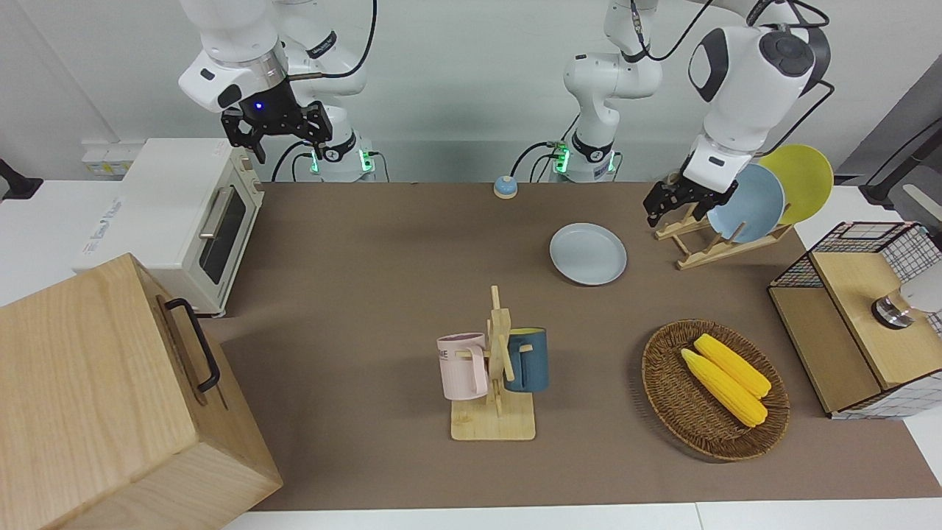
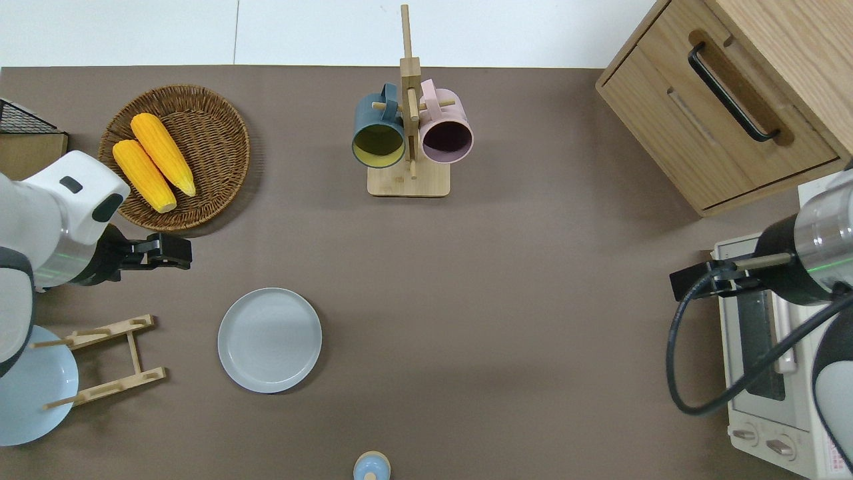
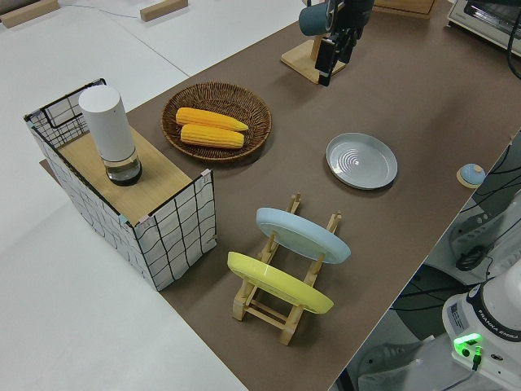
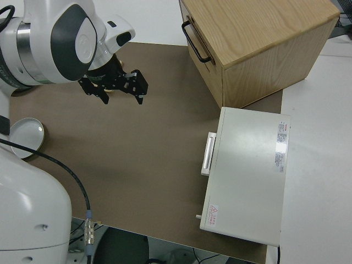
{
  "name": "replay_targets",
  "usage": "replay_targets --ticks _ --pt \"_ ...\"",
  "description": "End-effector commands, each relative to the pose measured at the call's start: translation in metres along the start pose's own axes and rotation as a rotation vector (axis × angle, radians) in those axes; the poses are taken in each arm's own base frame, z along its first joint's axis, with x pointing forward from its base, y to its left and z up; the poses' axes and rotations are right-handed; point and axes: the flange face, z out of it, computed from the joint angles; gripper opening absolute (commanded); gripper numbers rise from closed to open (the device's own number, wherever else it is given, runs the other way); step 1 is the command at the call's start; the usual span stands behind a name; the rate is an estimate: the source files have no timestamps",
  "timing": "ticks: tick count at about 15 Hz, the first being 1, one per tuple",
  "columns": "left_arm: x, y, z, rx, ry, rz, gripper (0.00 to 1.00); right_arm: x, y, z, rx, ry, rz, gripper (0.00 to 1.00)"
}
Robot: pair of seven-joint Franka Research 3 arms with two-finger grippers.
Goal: Pick gray plate from table and place it on lower plate rack with left arm
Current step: 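Move the left gripper toward the edge of the light gray plate, then close the left gripper on the plate rim nearest the robot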
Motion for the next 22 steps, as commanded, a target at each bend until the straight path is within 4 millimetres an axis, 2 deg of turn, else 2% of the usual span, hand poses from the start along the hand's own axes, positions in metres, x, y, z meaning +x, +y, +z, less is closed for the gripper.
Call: replay_targets --ticks 1,2,4,11,12,15,17,21,22 --pt "-0.016 0.002 0.037 0.001 0.007 -0.005 1.0 -0.004 0.004 -0.004 0.003 -0.005 0.004 0.99" --pt "-0.022 0.0 0.052 0.003 -0.005 -0.004 1.0 -0.004 0.004 -0.004 0.003 -0.005 0.004 0.987" --pt "-0.04 -0.003 0.099 0.008 -0.022 -0.002 1.0 -0.004 0.003 -0.004 0.003 -0.005 0.003 0.99" --pt "-0.065 -0.01 0.166 0.029 -0.127 -0.005 1.0 -0.004 0.004 -0.004 0.003 -0.005 0.004 0.987" --pt "-0.067 -0.011 0.181 0.035 -0.151 -0.007 1.0 -0.004 0.004 -0.004 0.003 -0.005 0.004 0.99" --pt "-0.072 -0.012 0.201 0.038 -0.161 -0.008 1.0 -0.003 0.004 -0.004 0.001 -0.005 0.005 0.99" --pt "-0.077 -0.014 0.224 0.041 -0.171 -0.009 0.99 -0.004 0.003 -0.004 0.003 -0.005 0.003 0.99" --pt "-0.079 -0.014 0.247 0.02 -0.168 -0.03 0.99 -0.004 0.004 -0.004 0.003 -0.005 0.004 0.987" --pt "-0.078 -0.014 0.25 0.017 -0.17 -0.034 0.86 -0.004 0.003 -0.004 0.003 -0.005 0.003 0.99"
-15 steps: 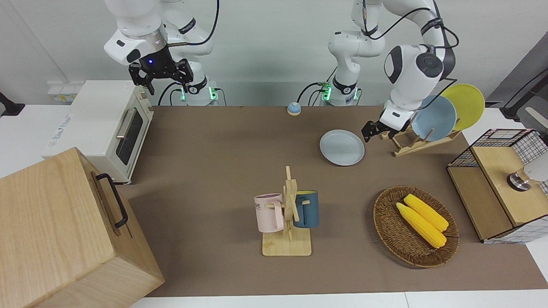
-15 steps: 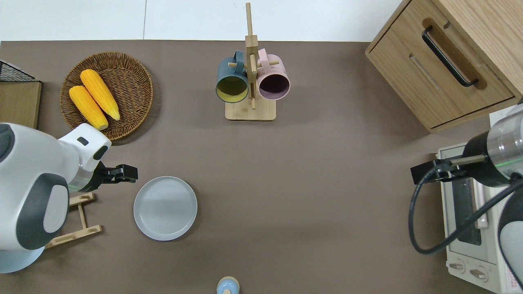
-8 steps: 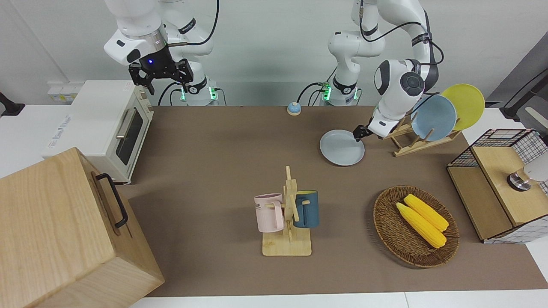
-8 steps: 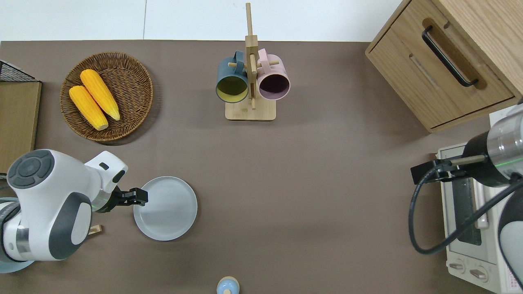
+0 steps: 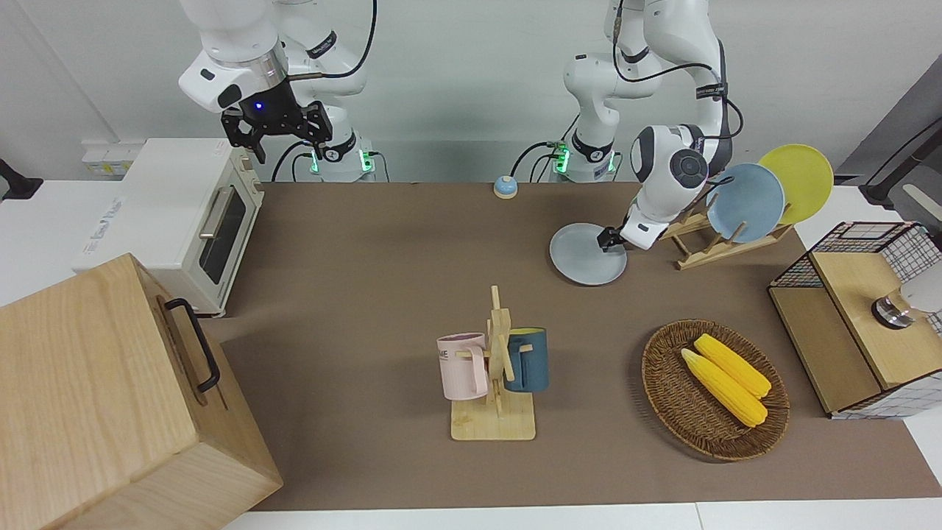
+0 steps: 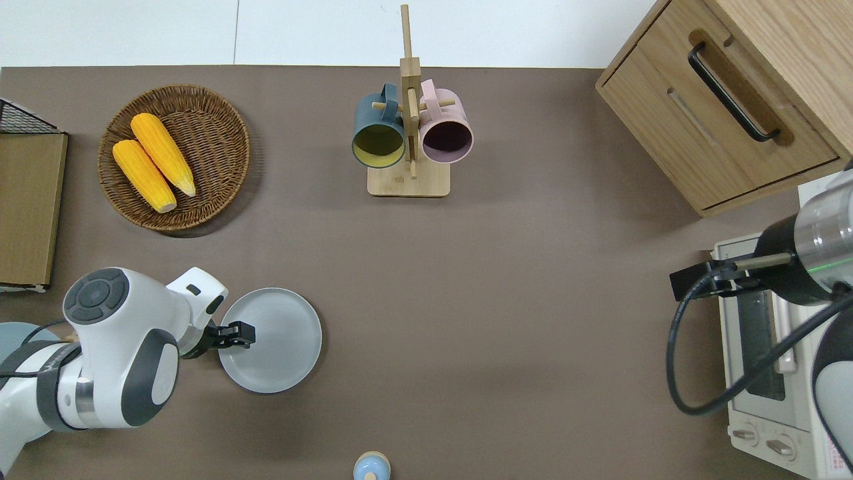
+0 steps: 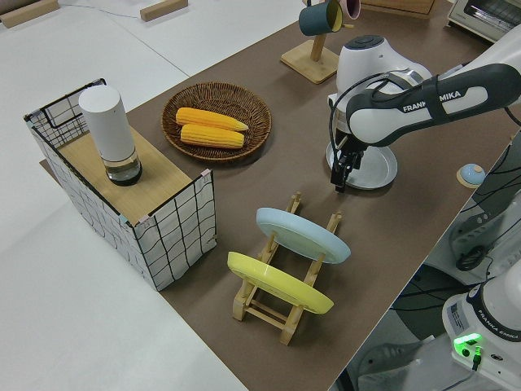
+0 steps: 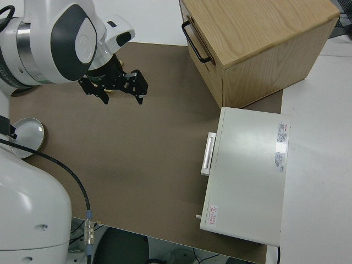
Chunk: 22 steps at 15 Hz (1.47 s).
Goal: Pick gray plate from table and place it on lower plate rack with left arm
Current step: 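Close the left gripper on the plate rim nearest the robot, then lift the gray plate and carry it toward the wooden rack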
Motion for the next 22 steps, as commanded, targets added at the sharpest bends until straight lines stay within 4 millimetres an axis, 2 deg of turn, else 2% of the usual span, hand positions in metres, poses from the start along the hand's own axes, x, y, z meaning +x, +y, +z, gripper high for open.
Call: replay_targets --ticks 1,2,3,4,9,13,17,20,22 --pt "0.0 0.002 0.011 -0.016 0.012 -0.023 0.6 -0.004 0.003 -0.004 0.003 -0.005 0.003 0.987" --pt "0.0 0.002 0.01 -0.017 0.014 -0.023 0.39 -0.004 0.003 -0.004 0.003 -0.005 0.003 0.99" --pt "0.0 0.002 0.01 -0.017 0.012 -0.023 0.14 -0.004 0.003 -0.004 0.003 -0.005 0.003 0.99" --pt "0.0 0.002 0.011 -0.016 0.011 -0.023 0.02 -0.003 0.004 -0.004 0.003 -0.005 0.004 0.987" --pt "0.001 0.003 0.003 -0.045 0.011 -0.04 0.0 -0.003 0.004 -0.004 0.003 -0.005 0.004 0.99" --pt "0.01 0.004 -0.025 -0.056 0.031 -0.042 0.0 -0.003 0.004 -0.004 0.003 -0.005 0.004 0.99" --pt "0.022 0.004 -0.071 -0.062 0.033 -0.045 0.0 -0.004 0.003 -0.004 0.003 -0.005 0.003 0.99" --pt "0.027 -0.006 -0.114 -0.052 -0.003 -0.075 0.0 -0.003 0.004 -0.004 0.003 -0.005 0.004 0.99" --pt "0.03 -0.028 -0.142 0.006 -0.006 -0.092 0.0 -0.003 0.004 -0.004 0.003 -0.005 0.004 0.99"
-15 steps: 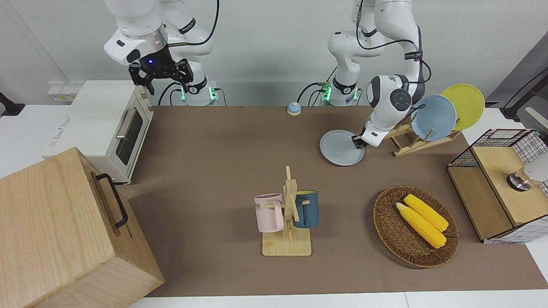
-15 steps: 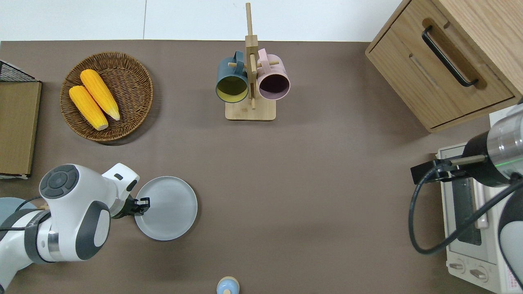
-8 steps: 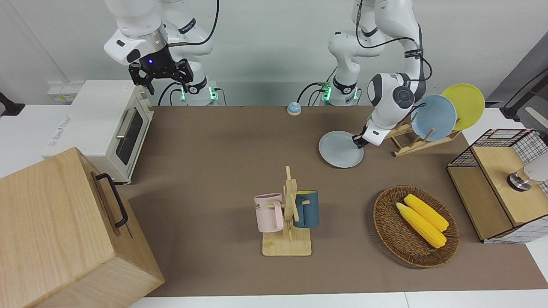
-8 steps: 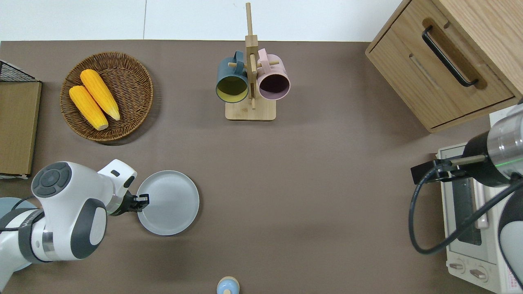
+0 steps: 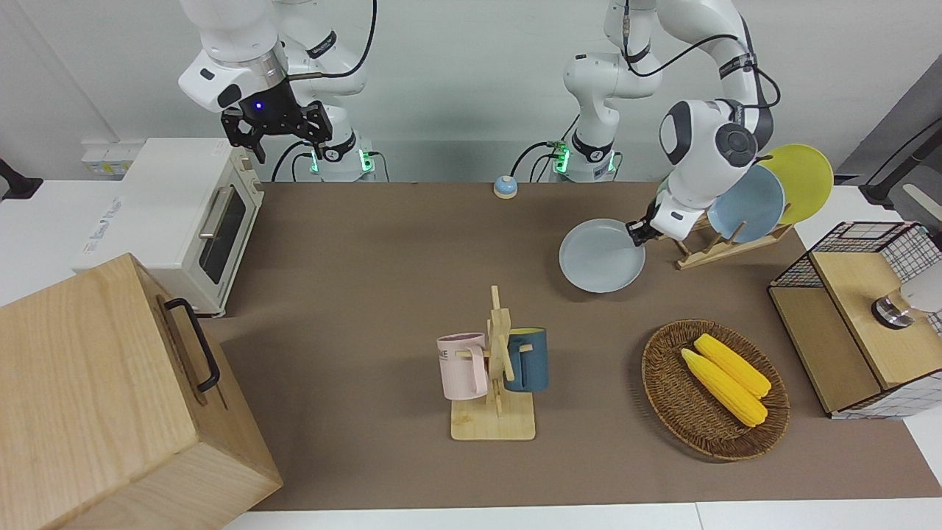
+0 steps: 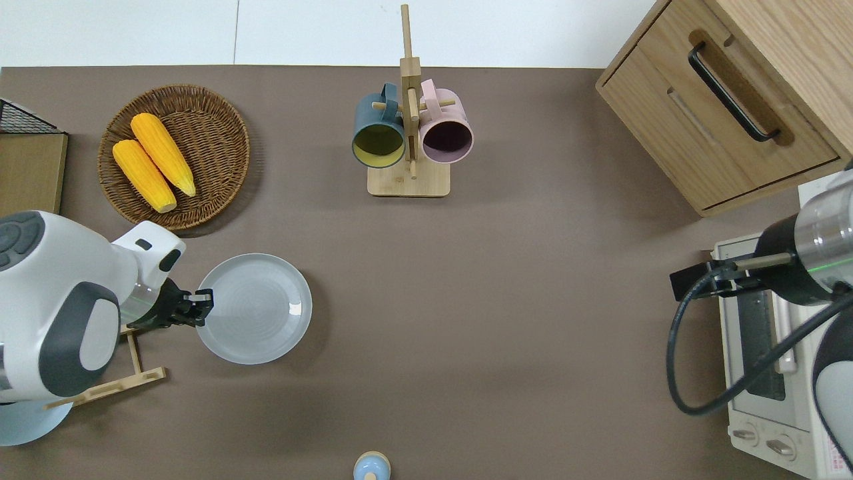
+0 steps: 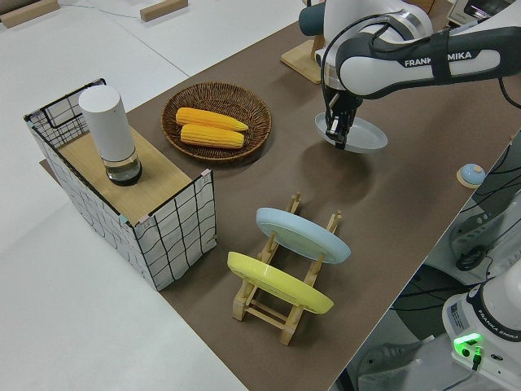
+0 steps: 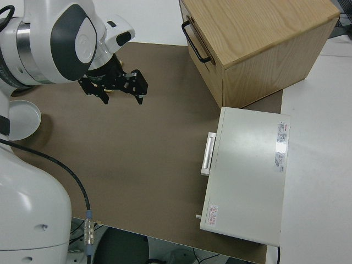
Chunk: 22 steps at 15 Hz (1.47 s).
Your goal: Pick gray plate from table and place it on lower plate rack with left arm
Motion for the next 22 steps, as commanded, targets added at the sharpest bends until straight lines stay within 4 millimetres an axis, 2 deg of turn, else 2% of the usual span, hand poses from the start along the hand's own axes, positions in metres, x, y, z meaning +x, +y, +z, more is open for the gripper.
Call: replay_targets --ticks 1,4,11,13,19,22 --pt "0.002 -0.022 -0.043 0.119 -0.018 -0.017 0.0 -0.003 0.004 -0.004 0.003 -0.005 0.004 0.99" --pt "-0.001 -0.04 -0.066 0.326 -0.025 -0.035 0.0 -0.003 0.004 -0.004 0.003 -0.005 0.004 0.987" --pt "-0.007 -0.064 -0.074 0.658 -0.041 -0.061 0.0 -0.003 0.004 -0.004 0.003 -0.005 0.004 0.99" --pt "-0.008 -0.063 -0.076 0.766 -0.013 -0.096 0.0 -0.004 0.003 -0.004 0.003 -0.005 0.003 0.987" --pt "-0.011 -0.065 -0.063 0.903 -0.029 -0.184 0.0 -0.003 0.004 -0.004 0.003 -0.005 0.004 0.99" --pt "-0.018 -0.063 -0.043 0.957 -0.086 -0.219 0.0 -0.003 0.004 -0.004 0.003 -0.005 0.004 0.99"
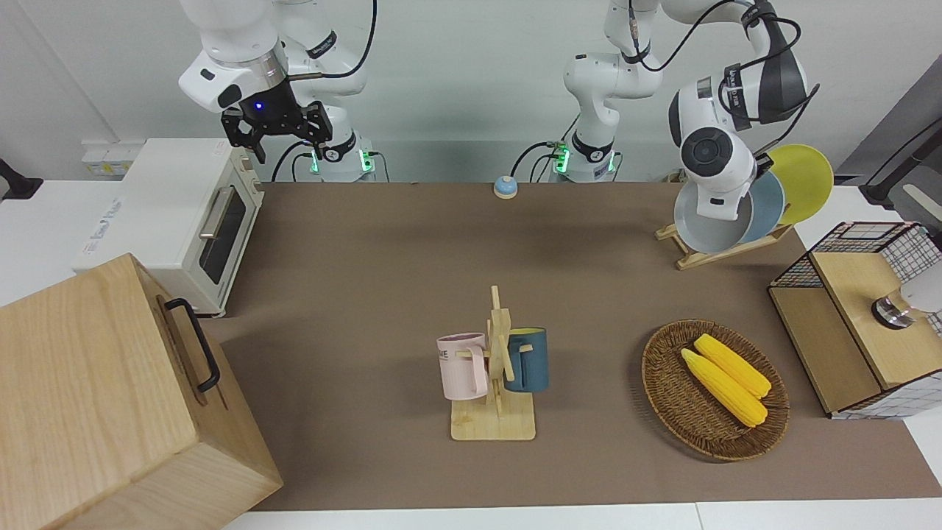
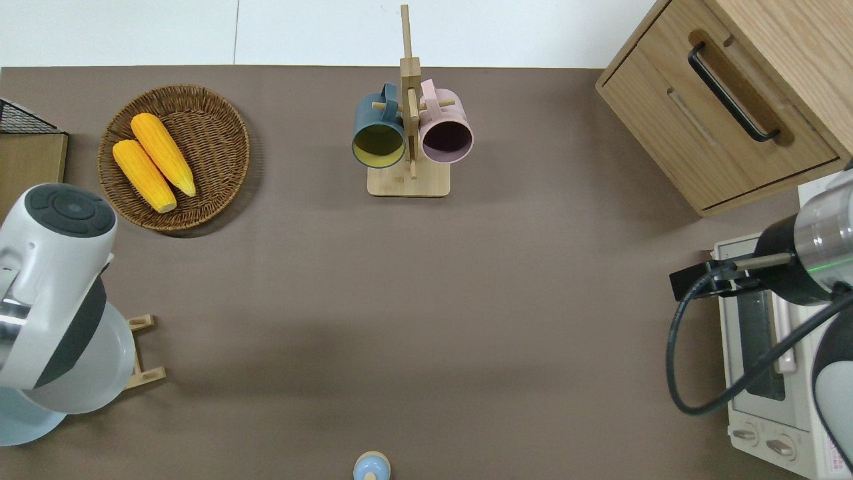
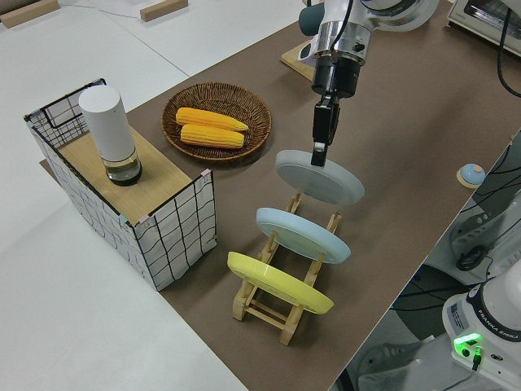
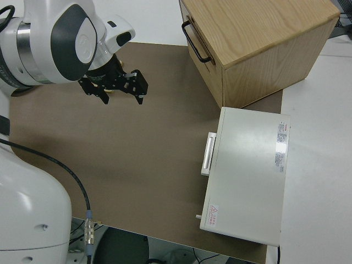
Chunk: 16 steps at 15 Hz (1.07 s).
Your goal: Pick gray plate from table and place it on lower plate rack with left arm
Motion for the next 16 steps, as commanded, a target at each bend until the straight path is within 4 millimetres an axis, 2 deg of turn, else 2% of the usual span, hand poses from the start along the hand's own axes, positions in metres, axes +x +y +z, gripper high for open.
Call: replay_targets --ticks 1,3,9,11,12,13,15,16 --pt "-0.008 0.018 0.015 0.101 -0.048 -0.049 0.0 -0.004 0.003 -0.004 0.003 -0.005 0.003 0.987" --pt "-0.008 0.027 0.018 0.116 -0.051 -0.061 0.0 -0.004 0.003 -0.004 0.003 -0.005 0.003 0.99" --pt "-0.003 0.039 0.022 0.119 -0.046 -0.083 0.0 -0.004 0.003 -0.004 0.003 -0.005 0.003 0.99" --pt "-0.001 0.043 0.02 0.098 -0.035 -0.094 0.11 -0.003 0.004 -0.004 0.003 -0.005 0.004 0.99" --pt "0.0 0.045 0.02 0.091 -0.027 -0.094 0.19 -0.003 0.004 -0.004 0.002 -0.005 0.005 0.99" --pt "0.001 0.047 0.019 0.084 -0.017 -0.098 0.21 -0.004 0.003 -0.004 0.003 -0.005 0.003 0.99" --pt "0.0 0.051 0.016 0.054 -0.014 -0.097 0.33 -0.003 0.004 -0.004 0.003 -0.005 0.004 0.99" --pt "-0.001 0.053 0.014 0.047 -0.013 -0.093 0.35 -0.004 0.003 -0.004 0.003 -0.005 0.003 0.987"
